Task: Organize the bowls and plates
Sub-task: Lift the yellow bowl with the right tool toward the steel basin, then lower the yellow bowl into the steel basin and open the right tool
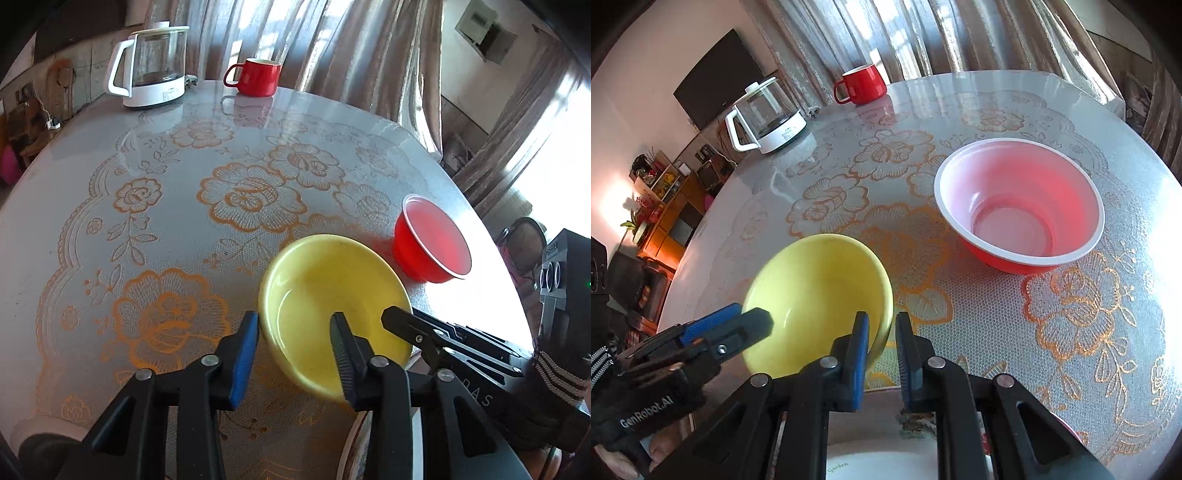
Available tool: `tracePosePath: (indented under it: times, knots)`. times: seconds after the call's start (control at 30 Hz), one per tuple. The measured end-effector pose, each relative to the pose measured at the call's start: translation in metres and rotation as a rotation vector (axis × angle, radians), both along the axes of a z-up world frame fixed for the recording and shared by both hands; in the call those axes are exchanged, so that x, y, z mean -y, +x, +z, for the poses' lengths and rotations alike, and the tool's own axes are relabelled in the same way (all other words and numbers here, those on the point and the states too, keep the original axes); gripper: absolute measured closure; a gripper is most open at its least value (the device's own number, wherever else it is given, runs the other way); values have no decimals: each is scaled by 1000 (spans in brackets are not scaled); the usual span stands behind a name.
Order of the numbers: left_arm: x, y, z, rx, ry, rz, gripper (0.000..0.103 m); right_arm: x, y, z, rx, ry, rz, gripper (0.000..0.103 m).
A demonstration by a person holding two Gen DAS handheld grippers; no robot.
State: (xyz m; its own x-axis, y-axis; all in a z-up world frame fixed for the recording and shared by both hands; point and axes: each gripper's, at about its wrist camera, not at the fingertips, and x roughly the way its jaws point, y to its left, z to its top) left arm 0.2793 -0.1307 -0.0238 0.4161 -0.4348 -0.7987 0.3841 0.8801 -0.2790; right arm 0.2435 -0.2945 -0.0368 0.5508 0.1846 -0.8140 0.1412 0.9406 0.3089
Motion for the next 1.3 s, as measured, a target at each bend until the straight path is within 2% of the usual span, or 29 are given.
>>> tracePosePath:
  times: [0.3, 0.6, 1.0, 1.3]
  knots:
    - [-8, -11, 12, 37, -61, -11, 68, 3, -8, 2, 20, 26, -6, 90]
    - [-31, -40, 43, 104, -97, 22, 67, -8, -28, 33, 95, 62, 19, 89]
    - [-91, -94, 71, 168, -137, 96, 66, -54, -63, 72, 186, 104, 142, 89]
    - [-148, -144, 66, 203, -121, 165, 63, -110, -87, 70, 175, 120, 266, 89]
